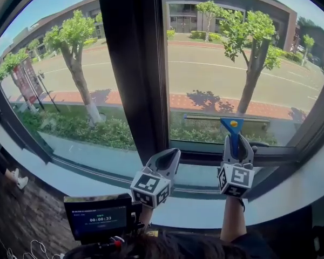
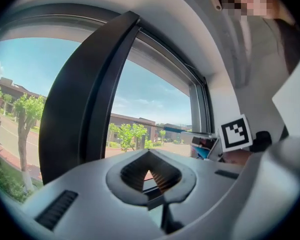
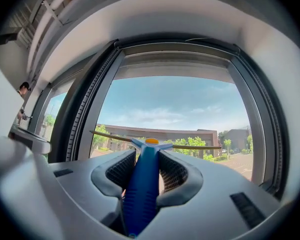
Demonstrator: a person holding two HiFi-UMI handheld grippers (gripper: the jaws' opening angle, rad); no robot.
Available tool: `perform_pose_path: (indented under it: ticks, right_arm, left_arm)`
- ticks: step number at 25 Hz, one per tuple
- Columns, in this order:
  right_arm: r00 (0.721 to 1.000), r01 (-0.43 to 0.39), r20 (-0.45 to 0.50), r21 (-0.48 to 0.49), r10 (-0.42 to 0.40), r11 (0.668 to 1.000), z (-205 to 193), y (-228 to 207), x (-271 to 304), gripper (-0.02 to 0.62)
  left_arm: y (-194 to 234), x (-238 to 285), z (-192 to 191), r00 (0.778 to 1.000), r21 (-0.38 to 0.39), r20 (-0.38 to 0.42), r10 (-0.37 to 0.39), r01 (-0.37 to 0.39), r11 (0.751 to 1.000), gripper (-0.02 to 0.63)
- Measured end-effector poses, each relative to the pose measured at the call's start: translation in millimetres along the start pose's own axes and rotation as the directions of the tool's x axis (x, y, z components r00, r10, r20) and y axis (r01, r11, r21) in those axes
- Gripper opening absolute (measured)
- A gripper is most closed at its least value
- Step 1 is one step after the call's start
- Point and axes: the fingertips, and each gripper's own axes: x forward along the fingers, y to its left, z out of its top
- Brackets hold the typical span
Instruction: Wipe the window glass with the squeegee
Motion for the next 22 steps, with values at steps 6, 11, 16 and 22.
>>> perform_pose_path:
  ticks: [6, 11, 16, 22]
  right_arm:
    - [0.996, 0.012, 0.085, 0.026, -0.014, 1.0, 78.3, 19.1, 10.1, 0.141]
    - [0.978, 0.075, 0.196, 0.02, -0.077, 0.997, 173.9, 18.9, 19.4, 0.141]
    - [0.936, 0.131, 0.328, 0.007, -0.126, 0.991, 275.4, 12.6, 35.6, 0.141]
    - [0.868, 0.151, 0.483, -0.031, -0.117, 0.988, 398.2, 19.9, 56.2, 0.141]
  left_arm:
    - [10.2, -11.6, 6.7, 0.994, 0.017, 0.011, -0.112, 0.111, 0.994, 0.002]
    - [11.8, -18.3, 9.5, 0.989, 0.006, 0.012, -0.147, 0.147, 0.989, 0.002]
    - [15.4, -15.2, 10.2, 0.99, -0.022, 0.029, -0.142, 0.142, 0.99, 0.002]
    - [14.7, -7.9, 31.1, 0.988, 0.006, 0.063, -0.14, 0.14, 0.99, 0.002]
